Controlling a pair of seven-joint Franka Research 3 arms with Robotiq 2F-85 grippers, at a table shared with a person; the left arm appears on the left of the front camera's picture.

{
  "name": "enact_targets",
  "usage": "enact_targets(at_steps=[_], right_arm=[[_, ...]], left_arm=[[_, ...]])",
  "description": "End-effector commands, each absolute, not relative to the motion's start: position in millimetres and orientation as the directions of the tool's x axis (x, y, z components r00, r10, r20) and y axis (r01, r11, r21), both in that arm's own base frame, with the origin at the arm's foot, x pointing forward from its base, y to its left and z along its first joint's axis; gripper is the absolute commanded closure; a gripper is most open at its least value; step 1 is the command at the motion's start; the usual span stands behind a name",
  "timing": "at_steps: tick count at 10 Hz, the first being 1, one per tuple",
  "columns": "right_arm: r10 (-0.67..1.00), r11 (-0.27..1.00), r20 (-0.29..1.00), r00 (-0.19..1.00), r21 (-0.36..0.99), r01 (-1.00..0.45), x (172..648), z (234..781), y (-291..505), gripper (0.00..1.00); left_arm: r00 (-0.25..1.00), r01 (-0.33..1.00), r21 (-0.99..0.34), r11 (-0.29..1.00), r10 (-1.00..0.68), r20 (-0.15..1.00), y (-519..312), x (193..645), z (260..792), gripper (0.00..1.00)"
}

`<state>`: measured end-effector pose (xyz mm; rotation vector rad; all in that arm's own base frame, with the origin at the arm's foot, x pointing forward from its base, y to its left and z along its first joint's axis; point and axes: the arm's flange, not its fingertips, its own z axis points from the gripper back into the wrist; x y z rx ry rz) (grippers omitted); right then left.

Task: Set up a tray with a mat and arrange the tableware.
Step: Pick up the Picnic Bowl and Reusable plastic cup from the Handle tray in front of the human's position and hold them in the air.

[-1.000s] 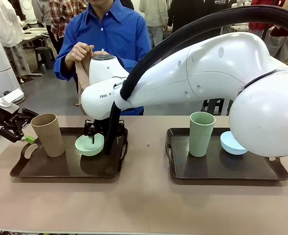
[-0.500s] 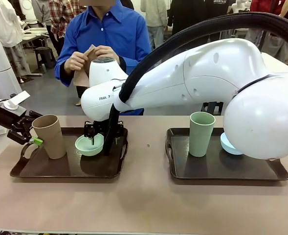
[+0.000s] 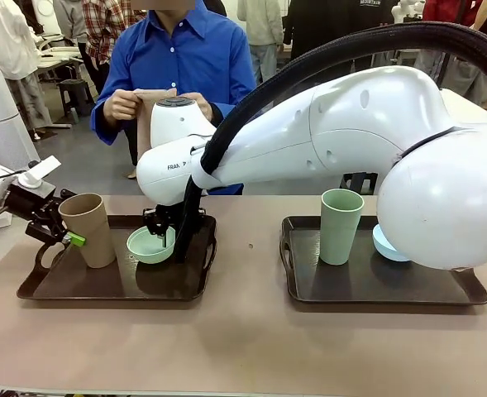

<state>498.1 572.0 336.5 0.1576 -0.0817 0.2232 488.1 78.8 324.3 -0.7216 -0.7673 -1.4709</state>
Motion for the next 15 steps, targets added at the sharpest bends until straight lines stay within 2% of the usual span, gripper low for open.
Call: enact_targets(at_steps=[1,2,3,4,5,6,8,9,15], right_arm=[[0.235,0.955,0.108,0.966,0.159,-0.25,498.7,337.6,573.7,0.94],[0.237,0.955,0.107,0.966,0.158,-0.252,498.7,337.7,573.6,1.0],[0.242,0.955,0.104,0.965,0.151,-0.256,497.9,338.4,574.7,1.0],[0.244,0.955,0.105,0.964,0.148,-0.258,497.7,339.5,575.2,1.0],[0.245,0.954,0.109,0.963,0.151,-0.259,497.3,341.9,575.2,1.0],[0.25,0.954,0.095,0.964,0.146,-0.262,494.3,346.2,573.3,1.0],[0.266,0.954,0.004,0.964,0.14,-0.264,475.9,368.1,561.2,1.0],[0.274,0.95,0.001,0.962,0.154,-0.27,463.5,385.4,552.2,1.0],[0.18,0.965,0.222,0.958,0.152,-0.216,374.3,510.9,490.4,1.0]], left_arm=[[-0.085,0.996,0.088,-0.024,-0.589,0.804,80.6,484.6,320.3,1.0],[-0.087,0.996,0.089,-0.026,-0.593,0.8,80.5,484.6,321.0,1.0],[-0.09,0.995,0.09,-0.03,-0.601,0.794,79.0,484.0,321.1,1.0],[-0.089,0.996,0.087,-0.033,-0.603,0.793,79.0,484.1,321.5,0.66],[-0.085,0.996,0.081,-0.035,-0.604,0.793,81.0,484.7,323.6,0.67],[-0.071,0.997,0.072,-0.022,-0.601,0.796,82.2,483.3,327.5,1.0],[-0.078,0.996,0.09,-0.011,-0.619,0.782,83.6,474.9,342.0,1.0],[-0.082,0.996,0.091,-0.017,-0.618,0.782,83.4,468.8,351.4,1.0],[-0.128,0.987,0.159,-0.005,-0.622,0.773,73.1,414.9,456.0,1.0]])
